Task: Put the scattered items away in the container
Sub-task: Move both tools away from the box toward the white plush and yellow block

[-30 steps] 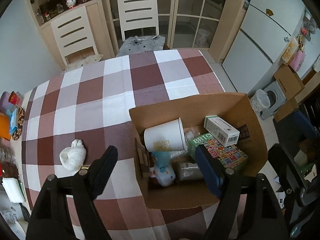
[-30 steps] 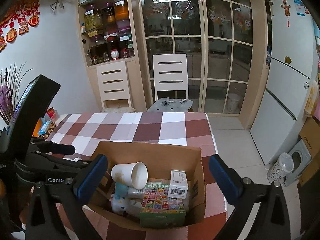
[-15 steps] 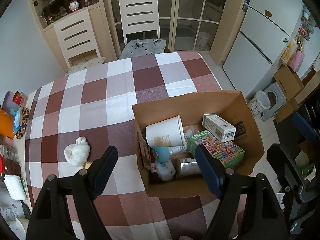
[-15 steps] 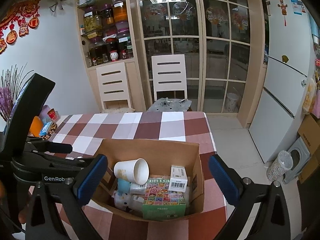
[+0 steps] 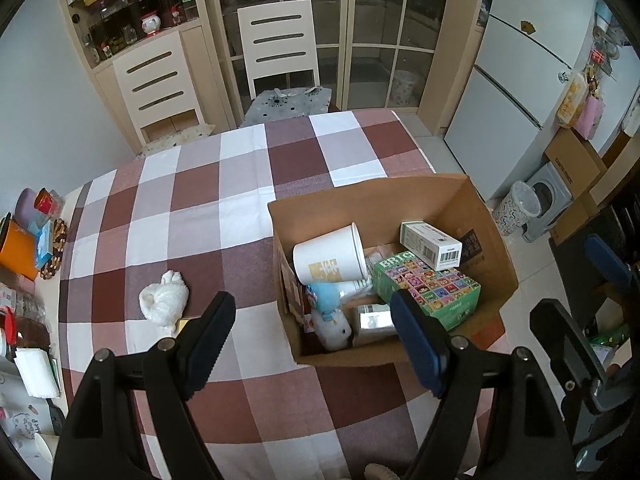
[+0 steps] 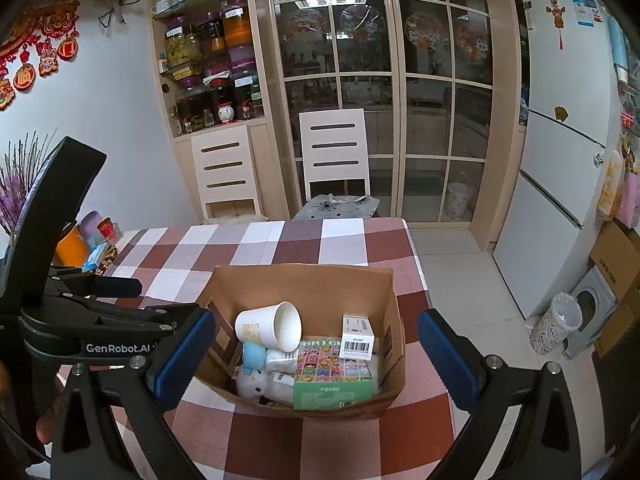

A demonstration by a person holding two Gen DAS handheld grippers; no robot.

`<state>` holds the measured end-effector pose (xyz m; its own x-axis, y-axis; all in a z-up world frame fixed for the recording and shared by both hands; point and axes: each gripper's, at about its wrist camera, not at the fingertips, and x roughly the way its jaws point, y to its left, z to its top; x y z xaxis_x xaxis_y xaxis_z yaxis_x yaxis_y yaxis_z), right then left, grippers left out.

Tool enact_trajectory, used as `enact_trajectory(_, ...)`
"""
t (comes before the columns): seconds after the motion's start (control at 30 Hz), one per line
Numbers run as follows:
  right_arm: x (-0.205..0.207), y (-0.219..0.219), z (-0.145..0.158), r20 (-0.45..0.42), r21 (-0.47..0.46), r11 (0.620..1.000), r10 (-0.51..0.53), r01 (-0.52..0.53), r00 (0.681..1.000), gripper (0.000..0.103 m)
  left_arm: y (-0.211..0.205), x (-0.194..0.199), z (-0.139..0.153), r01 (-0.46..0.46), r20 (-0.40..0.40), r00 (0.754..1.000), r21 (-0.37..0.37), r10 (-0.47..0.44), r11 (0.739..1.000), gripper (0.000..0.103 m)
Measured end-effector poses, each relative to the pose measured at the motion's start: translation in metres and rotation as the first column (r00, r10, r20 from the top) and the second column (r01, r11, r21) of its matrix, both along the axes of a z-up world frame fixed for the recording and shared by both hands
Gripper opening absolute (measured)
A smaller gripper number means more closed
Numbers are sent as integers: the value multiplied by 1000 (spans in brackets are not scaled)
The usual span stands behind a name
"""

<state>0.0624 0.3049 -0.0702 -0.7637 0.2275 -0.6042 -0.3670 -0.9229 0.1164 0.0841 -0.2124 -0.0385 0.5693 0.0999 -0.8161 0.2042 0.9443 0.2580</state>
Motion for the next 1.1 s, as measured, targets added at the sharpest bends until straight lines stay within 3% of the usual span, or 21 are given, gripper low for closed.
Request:
enact_trajectory(0.23,11,-10,3,-5,3,1000,-4,4,1000,103,1,-16,4,12,16,1000,5,-12,1000,81)
enact_trajectory(0.3,14,-14,4,-6,4,1000,-5,5,1000,103,-2,-20,5,73,9,997,21,-74,997,81)
enact_trajectory(1.1,39,-62,-5,45,-20,999,43,-42,998,103,31,-72,2,84,-1,996,52,-84,995,81)
